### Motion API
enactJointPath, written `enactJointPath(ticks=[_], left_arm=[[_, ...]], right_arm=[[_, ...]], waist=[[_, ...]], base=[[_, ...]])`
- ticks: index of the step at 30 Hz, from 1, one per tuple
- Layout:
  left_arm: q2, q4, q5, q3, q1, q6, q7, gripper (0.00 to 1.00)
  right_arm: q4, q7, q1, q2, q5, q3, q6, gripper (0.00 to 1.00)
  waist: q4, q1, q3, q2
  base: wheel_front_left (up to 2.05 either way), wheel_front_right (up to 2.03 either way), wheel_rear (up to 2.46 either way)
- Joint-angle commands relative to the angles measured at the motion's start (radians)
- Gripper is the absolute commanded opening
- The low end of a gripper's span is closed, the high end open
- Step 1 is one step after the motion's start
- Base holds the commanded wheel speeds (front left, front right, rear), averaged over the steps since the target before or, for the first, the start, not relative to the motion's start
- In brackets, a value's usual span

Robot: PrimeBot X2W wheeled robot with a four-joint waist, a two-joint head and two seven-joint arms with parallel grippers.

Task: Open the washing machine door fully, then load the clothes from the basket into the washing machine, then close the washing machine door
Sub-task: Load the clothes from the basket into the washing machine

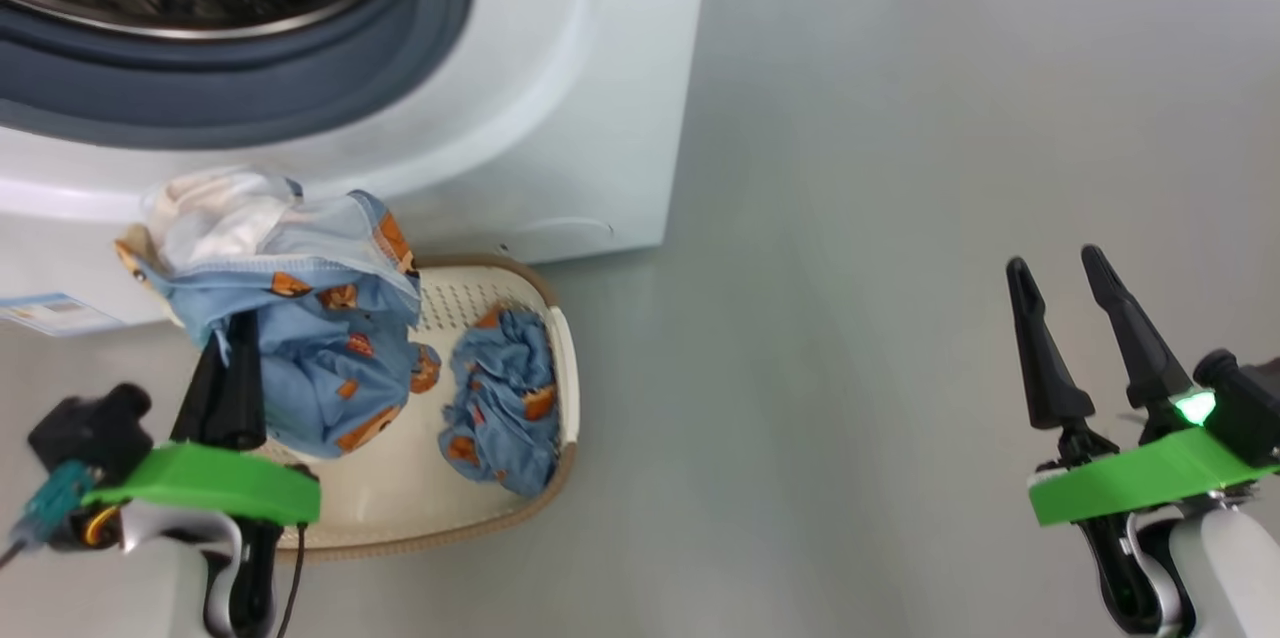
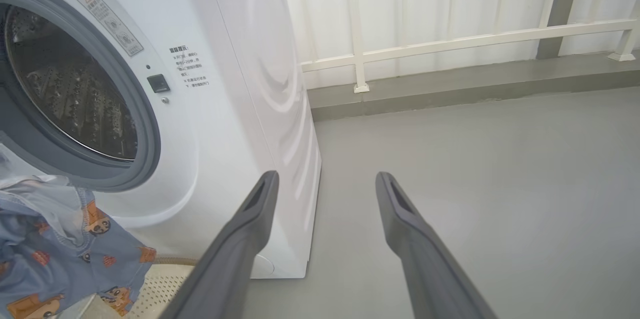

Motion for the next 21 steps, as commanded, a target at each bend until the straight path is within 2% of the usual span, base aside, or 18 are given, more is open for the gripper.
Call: enactJointPath(ticks=[1, 17, 21], left_arm=[[0.027, -0.04, 0.013, 0.04, 0.016, 0.001, -0.01, 0.0], [-0.018, -0.465, 0.116, 0.147, 0.308, 0.001, -0.01, 0.0], [-0.039, -0.525, 0.133, 0.164, 0.363, 0.001, -0.01, 0.0]], right_arm=[[-0.02, -0.008, 0.018, -0.019, 0.019, 0.009, 0.006, 1.0], [-0.032, -0.008, 0.115, -0.03, 0.025, -0.04, 0.006, 1.0], [-0.035, -0.008, 0.131, -0.03, 0.025, -0.046, 0.006, 1.0]], waist=[[0.034, 0.0, -0.054, 0.0], [0.063, 0.0, -0.146, 0.0], [0.063, 0.0, -0.159, 0.0]], base=[[0.0, 0.0, 0.0], [0.0, 0.0, 0.0], [0.0, 0.0, 0.0]])
